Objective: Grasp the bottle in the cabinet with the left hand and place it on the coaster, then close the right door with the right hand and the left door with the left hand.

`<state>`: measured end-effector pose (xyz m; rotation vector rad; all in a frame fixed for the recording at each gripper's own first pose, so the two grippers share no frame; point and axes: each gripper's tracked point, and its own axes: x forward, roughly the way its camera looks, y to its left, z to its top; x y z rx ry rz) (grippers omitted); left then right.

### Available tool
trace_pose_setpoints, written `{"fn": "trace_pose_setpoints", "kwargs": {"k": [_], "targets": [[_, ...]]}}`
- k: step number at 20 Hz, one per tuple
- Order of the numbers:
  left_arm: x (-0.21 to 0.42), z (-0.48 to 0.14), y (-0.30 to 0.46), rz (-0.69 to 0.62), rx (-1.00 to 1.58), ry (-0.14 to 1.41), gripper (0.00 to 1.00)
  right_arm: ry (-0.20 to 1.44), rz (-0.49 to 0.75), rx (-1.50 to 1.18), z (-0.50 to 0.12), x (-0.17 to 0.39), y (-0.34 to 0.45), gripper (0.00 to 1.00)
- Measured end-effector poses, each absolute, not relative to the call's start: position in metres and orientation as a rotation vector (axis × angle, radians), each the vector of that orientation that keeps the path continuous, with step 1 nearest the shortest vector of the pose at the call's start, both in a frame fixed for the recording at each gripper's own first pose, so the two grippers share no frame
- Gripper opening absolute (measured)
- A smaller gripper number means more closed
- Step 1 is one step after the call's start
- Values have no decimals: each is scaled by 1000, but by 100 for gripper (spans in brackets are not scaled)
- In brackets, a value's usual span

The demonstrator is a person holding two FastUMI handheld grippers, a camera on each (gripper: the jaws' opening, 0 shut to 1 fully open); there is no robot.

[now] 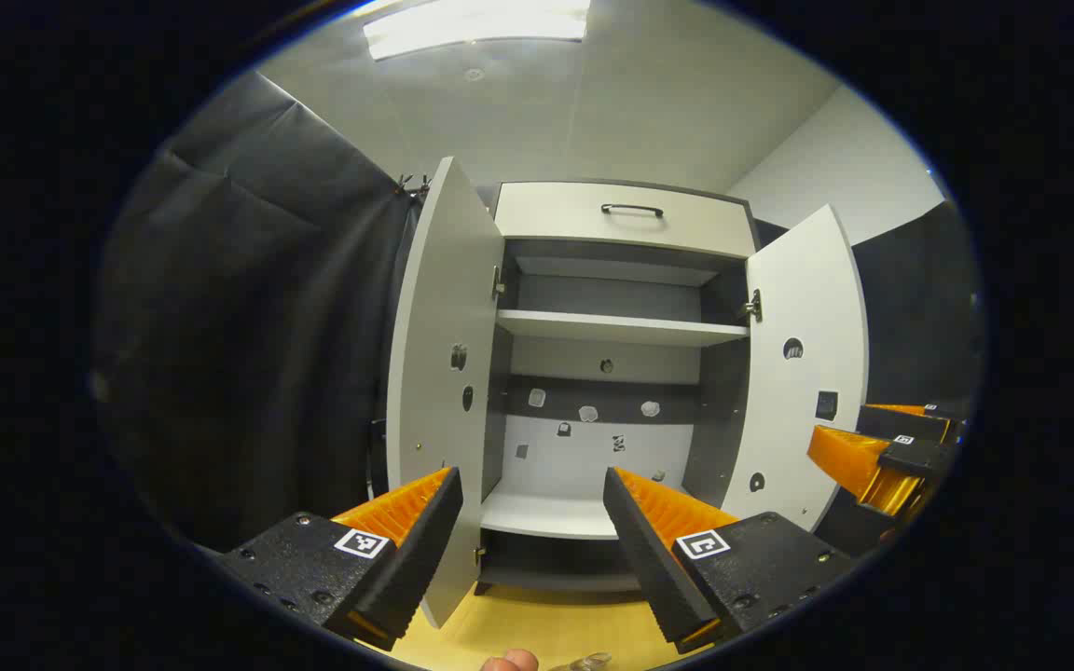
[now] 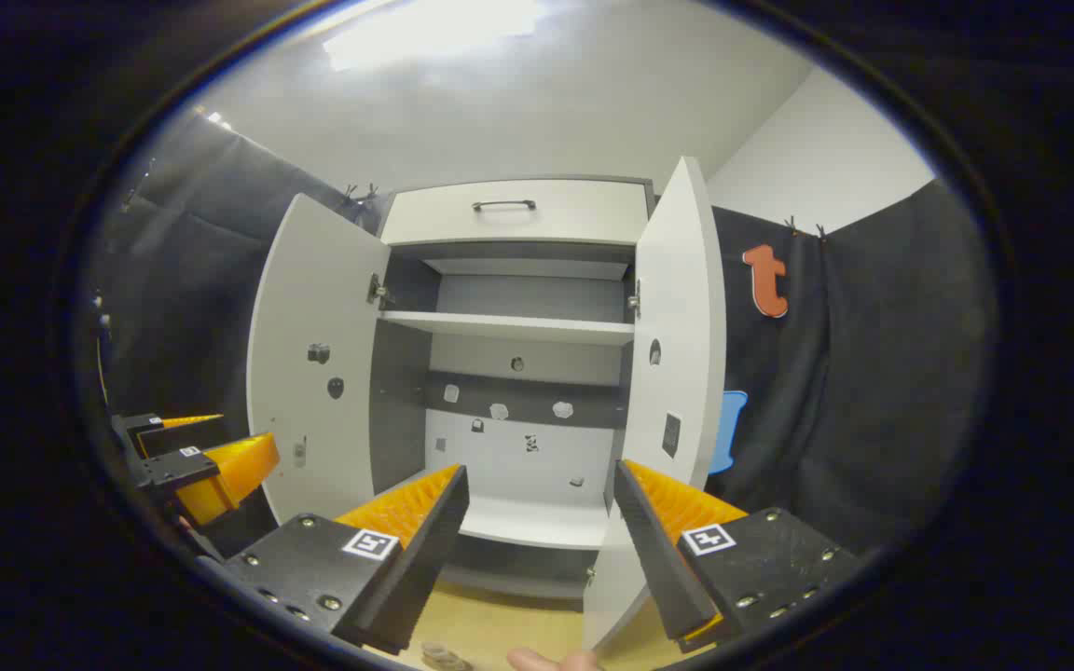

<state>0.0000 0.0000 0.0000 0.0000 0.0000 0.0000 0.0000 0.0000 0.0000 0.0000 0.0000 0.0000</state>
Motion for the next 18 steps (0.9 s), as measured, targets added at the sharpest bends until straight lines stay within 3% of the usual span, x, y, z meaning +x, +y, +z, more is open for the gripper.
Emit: {"fn": "trace_pose_setpoints", "kwargs": {"k": [5,18], "targets": [[6,4,17,26,8,-12,96,-32,-3,-17,0,-6,1,93],[5,-25,27,23,40,36,99,9,4,-6,-27,-15,5,95]]}}
